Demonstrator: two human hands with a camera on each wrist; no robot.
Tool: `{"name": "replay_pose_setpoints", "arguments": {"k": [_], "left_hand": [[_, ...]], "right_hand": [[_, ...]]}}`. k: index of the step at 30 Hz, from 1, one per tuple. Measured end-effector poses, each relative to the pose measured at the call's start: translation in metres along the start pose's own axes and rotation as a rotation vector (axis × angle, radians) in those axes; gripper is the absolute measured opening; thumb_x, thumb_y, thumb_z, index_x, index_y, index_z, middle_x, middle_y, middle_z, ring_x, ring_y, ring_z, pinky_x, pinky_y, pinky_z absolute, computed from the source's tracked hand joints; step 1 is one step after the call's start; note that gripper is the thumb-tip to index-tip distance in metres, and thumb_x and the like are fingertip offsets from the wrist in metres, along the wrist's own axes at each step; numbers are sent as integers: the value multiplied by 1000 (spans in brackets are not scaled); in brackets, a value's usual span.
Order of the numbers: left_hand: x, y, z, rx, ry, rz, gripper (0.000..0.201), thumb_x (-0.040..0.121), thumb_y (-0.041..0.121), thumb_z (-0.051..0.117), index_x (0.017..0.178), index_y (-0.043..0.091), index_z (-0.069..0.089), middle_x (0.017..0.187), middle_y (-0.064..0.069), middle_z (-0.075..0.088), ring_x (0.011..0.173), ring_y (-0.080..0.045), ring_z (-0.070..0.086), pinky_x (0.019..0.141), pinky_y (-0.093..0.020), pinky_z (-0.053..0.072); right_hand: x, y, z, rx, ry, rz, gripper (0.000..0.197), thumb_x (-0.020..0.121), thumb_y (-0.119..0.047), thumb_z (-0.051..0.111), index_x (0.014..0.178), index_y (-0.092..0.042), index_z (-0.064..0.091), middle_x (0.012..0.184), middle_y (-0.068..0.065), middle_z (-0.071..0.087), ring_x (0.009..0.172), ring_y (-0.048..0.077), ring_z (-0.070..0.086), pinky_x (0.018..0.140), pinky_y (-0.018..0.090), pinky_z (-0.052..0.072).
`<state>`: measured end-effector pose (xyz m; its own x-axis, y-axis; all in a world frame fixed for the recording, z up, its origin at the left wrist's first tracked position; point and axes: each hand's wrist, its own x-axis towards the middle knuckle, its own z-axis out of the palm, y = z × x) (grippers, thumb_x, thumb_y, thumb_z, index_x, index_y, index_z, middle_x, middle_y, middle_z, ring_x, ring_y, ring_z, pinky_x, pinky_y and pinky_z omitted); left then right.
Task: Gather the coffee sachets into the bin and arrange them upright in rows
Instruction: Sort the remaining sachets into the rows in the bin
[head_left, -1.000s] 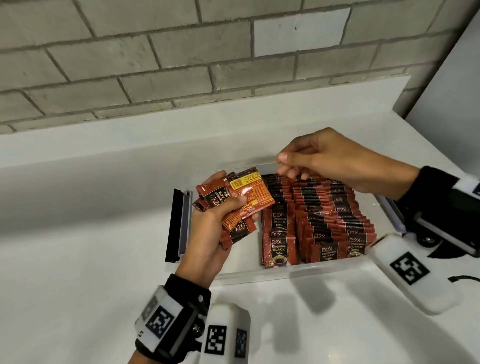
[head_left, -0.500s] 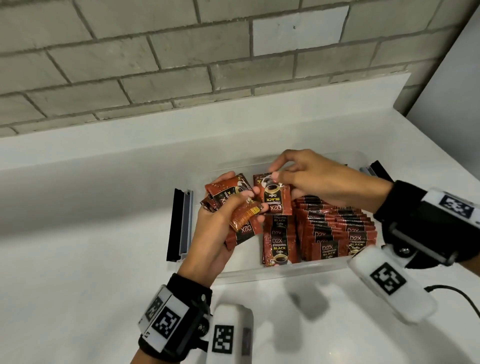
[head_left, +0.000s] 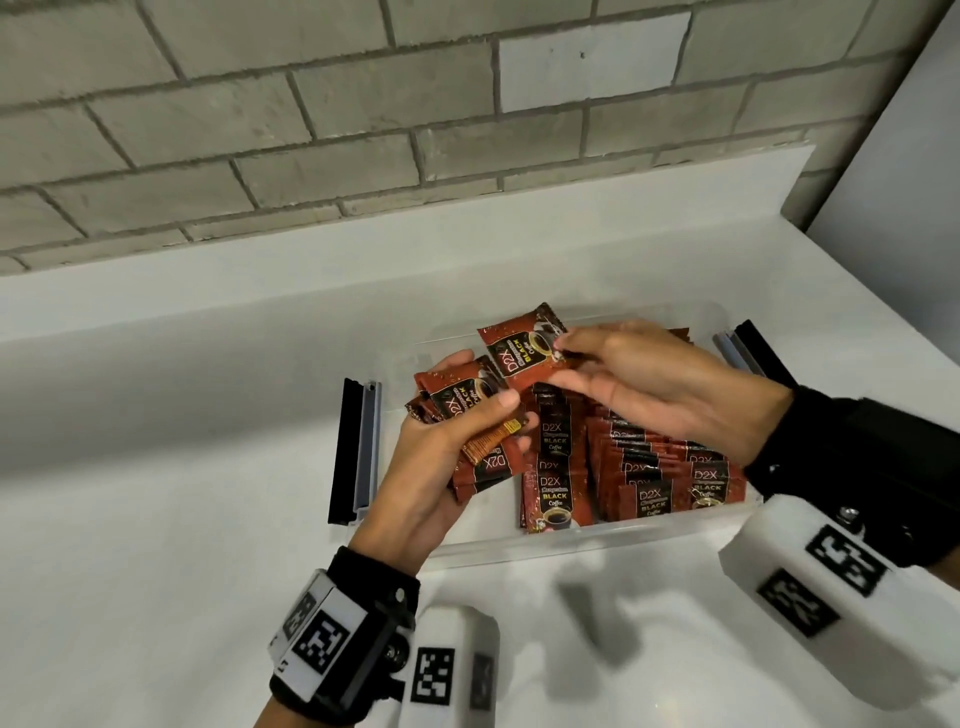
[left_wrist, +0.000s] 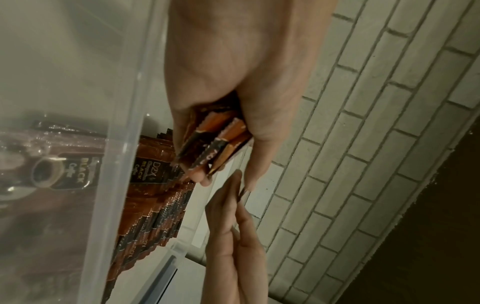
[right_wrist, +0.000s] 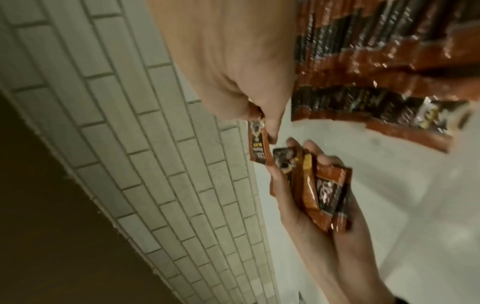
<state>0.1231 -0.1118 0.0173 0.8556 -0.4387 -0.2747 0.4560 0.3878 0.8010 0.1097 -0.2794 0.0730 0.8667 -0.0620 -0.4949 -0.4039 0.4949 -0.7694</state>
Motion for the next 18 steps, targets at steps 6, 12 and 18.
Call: {"name": "replay_pose_setpoints", "arguments": {"k": [6,12,18], "left_hand": [[1,1,-1,-52,12,88,57,68,-7,68,115,23,58,100,-14,72,74,-27,70,61,-31,59],[0,3,0,-49,97,161,63,66,-3,69,122,23,56,97,-6,73,86,-25,72,63,-34,59],[0,2,2,24,87,83,65,65,-7,72,121,22,57,110,-16,69,98,-37,68,73,-45,59]], "right_hand": [[-3,21,0,-369,24,-16,9,93,-14,59,96,-6,62,79,0,63,74,8,56,69,22,48],[-12,27,-15,-744,-117,77,21,83,-25,71,97,-10,70,86,-1,66,77,6,52,66,20,42],[-12,5,-14,-972,-13,-172,54,73,-51,69,118,-24,59,109,-8,62,105,6,56,91,24,40]]}}
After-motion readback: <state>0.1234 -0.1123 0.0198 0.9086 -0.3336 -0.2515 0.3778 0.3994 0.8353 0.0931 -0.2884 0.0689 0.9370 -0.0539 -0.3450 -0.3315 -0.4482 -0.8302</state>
